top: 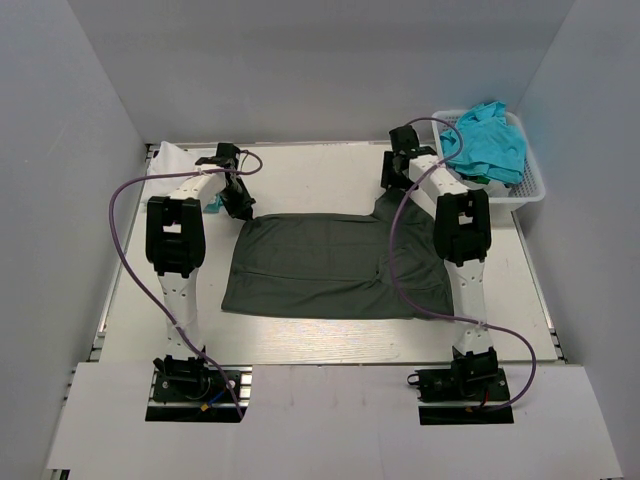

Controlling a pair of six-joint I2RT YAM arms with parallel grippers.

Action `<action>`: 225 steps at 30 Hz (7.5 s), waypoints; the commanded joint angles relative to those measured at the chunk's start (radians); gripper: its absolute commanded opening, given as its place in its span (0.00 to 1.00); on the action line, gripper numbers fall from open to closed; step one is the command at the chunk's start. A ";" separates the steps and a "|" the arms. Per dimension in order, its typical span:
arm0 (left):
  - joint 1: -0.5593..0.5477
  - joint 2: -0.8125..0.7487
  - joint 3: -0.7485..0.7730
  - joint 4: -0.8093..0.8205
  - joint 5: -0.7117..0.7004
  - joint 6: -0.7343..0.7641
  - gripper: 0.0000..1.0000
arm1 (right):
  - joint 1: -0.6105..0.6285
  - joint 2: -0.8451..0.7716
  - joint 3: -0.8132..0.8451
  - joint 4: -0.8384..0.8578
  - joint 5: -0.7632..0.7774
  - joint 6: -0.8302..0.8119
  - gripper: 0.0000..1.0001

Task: Fold and stack the t-shirts
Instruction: Grap the side of the flattened tshirt furthest away from the robot with both arms, then fold the other side of the tshirt into a rectangle, then rotate the tshirt 90 degrees, then grab the bottom of the folded rectangular tshirt with both arms

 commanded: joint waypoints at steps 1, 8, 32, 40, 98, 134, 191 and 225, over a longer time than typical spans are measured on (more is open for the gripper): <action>-0.004 -0.063 -0.021 -0.022 0.004 0.014 0.00 | 0.009 -0.029 -0.050 0.007 0.058 -0.028 0.63; -0.004 -0.063 0.008 -0.022 -0.007 0.032 0.00 | 0.012 -0.012 -0.034 -0.007 0.092 -0.047 0.07; -0.004 -0.026 0.220 -0.053 -0.032 0.112 0.00 | 0.007 -0.358 -0.277 0.164 0.055 -0.048 0.00; -0.004 -0.146 0.067 -0.009 -0.030 0.230 0.00 | 0.010 -0.669 -0.668 0.220 0.012 -0.001 0.00; -0.110 -0.325 -0.398 0.165 0.068 0.087 1.00 | 0.009 -0.850 -1.156 0.239 -0.181 0.325 0.90; -0.837 -0.089 -0.204 0.022 0.349 0.041 1.00 | 0.136 0.157 0.109 0.230 -0.730 0.058 0.90; -0.862 -1.081 -0.881 0.076 -0.373 -0.463 1.00 | 0.362 -0.239 -0.164 0.116 -0.293 0.065 0.90; -0.725 -0.708 -0.927 0.254 0.028 -0.278 0.99 | 0.228 -1.273 -1.465 0.134 -0.555 0.143 0.90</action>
